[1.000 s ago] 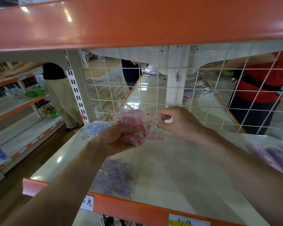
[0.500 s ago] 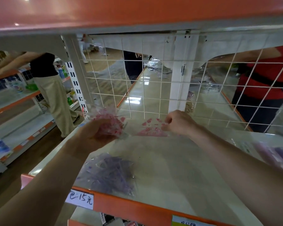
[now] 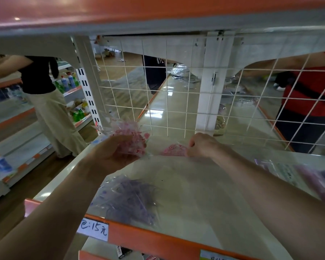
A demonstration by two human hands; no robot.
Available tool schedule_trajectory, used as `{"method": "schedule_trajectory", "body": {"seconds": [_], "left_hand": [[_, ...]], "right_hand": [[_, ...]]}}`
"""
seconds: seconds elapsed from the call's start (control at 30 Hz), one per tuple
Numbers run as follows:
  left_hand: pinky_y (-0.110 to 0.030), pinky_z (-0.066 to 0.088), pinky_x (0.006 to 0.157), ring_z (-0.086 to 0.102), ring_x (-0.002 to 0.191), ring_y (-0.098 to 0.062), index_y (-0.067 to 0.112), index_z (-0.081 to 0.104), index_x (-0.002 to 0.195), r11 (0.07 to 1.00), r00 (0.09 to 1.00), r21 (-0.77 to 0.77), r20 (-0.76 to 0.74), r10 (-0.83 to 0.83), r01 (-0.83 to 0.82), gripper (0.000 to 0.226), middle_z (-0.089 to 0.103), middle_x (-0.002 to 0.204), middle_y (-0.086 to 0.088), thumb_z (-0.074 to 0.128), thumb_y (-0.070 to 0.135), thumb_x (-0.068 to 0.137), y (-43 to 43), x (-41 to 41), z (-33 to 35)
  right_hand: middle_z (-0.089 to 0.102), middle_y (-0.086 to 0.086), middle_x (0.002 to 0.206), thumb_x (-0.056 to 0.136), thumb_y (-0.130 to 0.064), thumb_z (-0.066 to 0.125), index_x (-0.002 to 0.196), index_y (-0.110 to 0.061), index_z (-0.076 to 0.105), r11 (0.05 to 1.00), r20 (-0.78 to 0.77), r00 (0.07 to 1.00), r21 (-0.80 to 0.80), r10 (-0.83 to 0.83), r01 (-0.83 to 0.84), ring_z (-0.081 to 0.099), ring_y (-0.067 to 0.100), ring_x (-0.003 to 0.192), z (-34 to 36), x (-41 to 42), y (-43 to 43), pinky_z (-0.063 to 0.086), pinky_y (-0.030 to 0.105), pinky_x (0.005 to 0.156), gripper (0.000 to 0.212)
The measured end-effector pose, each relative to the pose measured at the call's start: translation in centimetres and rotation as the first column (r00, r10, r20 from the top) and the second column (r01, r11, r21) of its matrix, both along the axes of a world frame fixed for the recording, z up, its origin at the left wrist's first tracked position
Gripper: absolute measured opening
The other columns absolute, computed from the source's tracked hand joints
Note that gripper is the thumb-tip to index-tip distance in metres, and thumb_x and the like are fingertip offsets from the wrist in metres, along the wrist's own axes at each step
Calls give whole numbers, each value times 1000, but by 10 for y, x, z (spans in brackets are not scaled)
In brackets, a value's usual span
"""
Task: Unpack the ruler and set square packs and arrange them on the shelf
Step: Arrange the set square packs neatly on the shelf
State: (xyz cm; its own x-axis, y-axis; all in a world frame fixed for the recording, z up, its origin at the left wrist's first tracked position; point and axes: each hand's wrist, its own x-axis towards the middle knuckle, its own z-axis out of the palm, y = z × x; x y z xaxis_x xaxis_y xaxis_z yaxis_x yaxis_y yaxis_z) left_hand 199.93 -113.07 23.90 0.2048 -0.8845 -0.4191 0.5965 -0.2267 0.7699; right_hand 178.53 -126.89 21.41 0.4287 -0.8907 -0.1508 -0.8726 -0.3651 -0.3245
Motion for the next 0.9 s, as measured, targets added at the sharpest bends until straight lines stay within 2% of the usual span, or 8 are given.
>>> {"method": "schedule_trajectory", "body": {"seconds": [0.13, 0.23, 0.33, 0.47, 0.6, 0.77, 0.83, 0.9], "left_hand": [[-46, 58, 68, 68, 94, -31, 3, 50, 133, 984, 987, -84, 23, -156, 158, 85, 62, 123, -20, 83, 1, 55, 2, -14, 4], [-53, 55, 79, 69, 93, -32, -1, 55, 123, 965, 967, -68, 41, -250, 252, 47, 66, 114, -21, 62, 0, 76, 2, -35, 8], [-50, 51, 81, 69, 85, -29, 0, 60, 108, 938, 935, -46, 105, -338, 344, 31, 70, 100, -19, 55, 3, 77, -1, -58, 10], [-48, 53, 80, 70, 86, -28, 1, 60, 115, 900, 898, -75, 141, -416, 429, 36, 67, 112, -19, 55, 4, 80, -8, -73, 12], [-45, 55, 77, 71, 85, -27, 6, 76, 94, 858, 858, -103, 177, -482, 503, 23, 70, 106, -17, 57, 8, 80, -12, -84, 13], [-38, 58, 63, 71, 76, -24, 7, 74, 93, 833, 796, -11, 301, -525, 553, 17, 71, 100, -15, 60, 7, 82, -13, -94, 10], [-29, 56, 51, 69, 61, -18, 9, 71, 87, 815, 744, 53, 378, -551, 577, 15, 73, 84, -11, 58, 2, 87, -14, -100, 9], [-30, 55, 53, 69, 64, -20, 9, 72, 87, 786, 700, 85, 403, -589, 612, 15, 73, 87, -12, 60, 1, 86, -13, -106, 9]], "right_hand": [[62, 3, 96, 84, -35, 66, 98, -13, 66, 997, 108, 993, -63, 56, -49, 59, 20, 90, 8, -10, 5, 45, 28, 74, 26], [58, 6, 74, 91, -25, 57, 79, -12, 62, 996, 521, 853, 63, 19, -61, 52, 14, 66, 28, -14, 17, 38, 25, 60, 19], [71, 5, 91, 95, -33, 55, 98, -8, 68, 938, 734, 666, 313, -137, -152, 65, 13, 79, 53, -16, 29, 48, 24, 66, 29], [72, 5, 88, 88, -28, 66, 97, -11, 71, 943, 764, 628, 299, -147, -143, 67, 11, 79, 66, -30, 33, 52, 22, 68, 20], [70, -1, 74, 84, -17, 71, 85, -14, 70, 938, 741, 650, 323, -170, -124, 64, 8, 69, 69, -53, 36, 49, 20, 61, 4], [69, -3, 93, 89, -25, 63, 90, -24, 68, 988, 736, 663, 147, -138, 42, 62, 8, 82, 85, -69, 35, 50, 21, 70, 5], [69, -8, 93, 87, -24, 66, 94, -23, 69, 997, 715, 696, 79, -56, 0, 61, 5, 82, 94, -69, 37, 49, 19, 70, 8], [67, -13, 91, 83, -21, 70, 94, -21, 71, 995, 688, 726, 84, -18, -55, 61, 2, 85, 97, -64, 40, 50, 20, 76, 11]]}}
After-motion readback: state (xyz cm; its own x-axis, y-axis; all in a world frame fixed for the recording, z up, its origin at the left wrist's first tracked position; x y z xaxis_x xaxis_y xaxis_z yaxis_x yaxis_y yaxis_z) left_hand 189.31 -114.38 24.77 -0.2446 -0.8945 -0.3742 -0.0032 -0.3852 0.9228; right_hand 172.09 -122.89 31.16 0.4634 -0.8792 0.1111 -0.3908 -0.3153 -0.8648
